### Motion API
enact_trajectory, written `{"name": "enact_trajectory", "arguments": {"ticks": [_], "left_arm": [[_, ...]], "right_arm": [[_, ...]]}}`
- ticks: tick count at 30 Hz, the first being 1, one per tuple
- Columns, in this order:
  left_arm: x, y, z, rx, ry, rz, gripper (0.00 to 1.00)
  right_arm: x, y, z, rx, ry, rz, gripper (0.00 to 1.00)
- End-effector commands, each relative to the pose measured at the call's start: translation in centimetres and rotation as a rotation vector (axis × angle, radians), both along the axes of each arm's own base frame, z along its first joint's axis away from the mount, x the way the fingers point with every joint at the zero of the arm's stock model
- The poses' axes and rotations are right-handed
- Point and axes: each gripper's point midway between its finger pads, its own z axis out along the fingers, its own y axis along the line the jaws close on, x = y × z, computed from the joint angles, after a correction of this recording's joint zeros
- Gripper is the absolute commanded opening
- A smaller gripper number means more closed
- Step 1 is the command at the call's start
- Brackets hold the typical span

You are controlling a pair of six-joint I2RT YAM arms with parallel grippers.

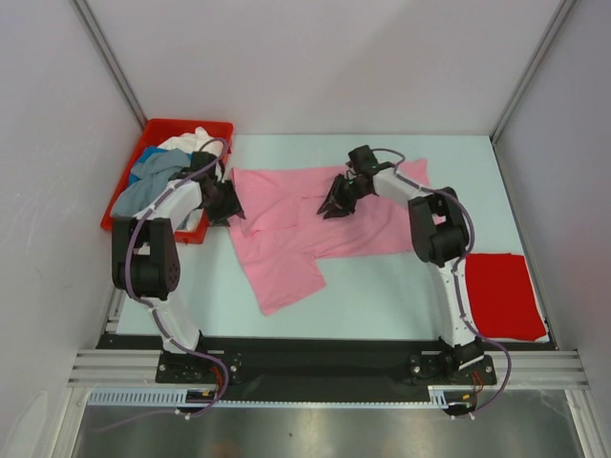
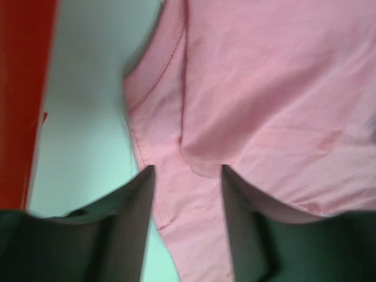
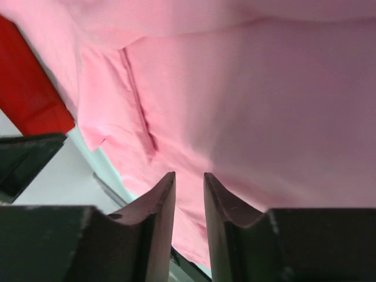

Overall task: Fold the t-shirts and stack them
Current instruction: Fold the tshirt

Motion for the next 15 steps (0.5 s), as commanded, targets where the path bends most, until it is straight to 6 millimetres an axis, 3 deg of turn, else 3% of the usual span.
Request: {"name": "enact_trajectory", "arguments": {"ticks": [1,4,5,7,8,10,12,13,15], "left_arm": [[1.2,0.3,5.5,-0.004,-0.158,0.02,0.58],[2.2,0.6,7.4,0.011,-0.22,0.026,0.59],[2.7,0.5,8.0,0.002,-0.25,0.02,0.59],[4.7,-0.4,9.3,-0.044,-0.341,-0.001,0.59],[5.5,-0.8,9.6,-0.061,-0.366,-0.012,0.58],[8.3,-1.8,10.1,-0.085,-0.443,-0.048,0.49],[10.5,-2.7,11.3,-0.085,-0.506,-0.075,0.43],[11.2,-2.9,10.2,-0.08,-0.492,-0.073,0.42],[12.8,-3.8,10.6,-0.09,-0.564,-0.071,0.4]], "right_arm": [[3.9,-7.9,5.8,-0.115,-0.196,-0.15,0.35],[6.1,-13.5,6.7,-0.191,-0.257,-0.278,0.39],[7.2,-16.4,6.9,-0.206,-0.263,-0.337,0.39],[8.6,-19.0,7.0,-0.213,-0.273,-0.394,0.41],[9.8,-21.4,7.4,-0.216,-0.287,-0.441,0.41],[10.9,-23.3,6.6,-0.23,-0.276,-0.472,0.42],[12.5,-24.7,7.6,-0.241,-0.319,-0.481,0.42],[12.8,-26.4,6.6,-0.263,-0.3,-0.498,0.42],[14.1,-28.2,7.4,-0.272,-0.346,-0.509,0.43]]}}
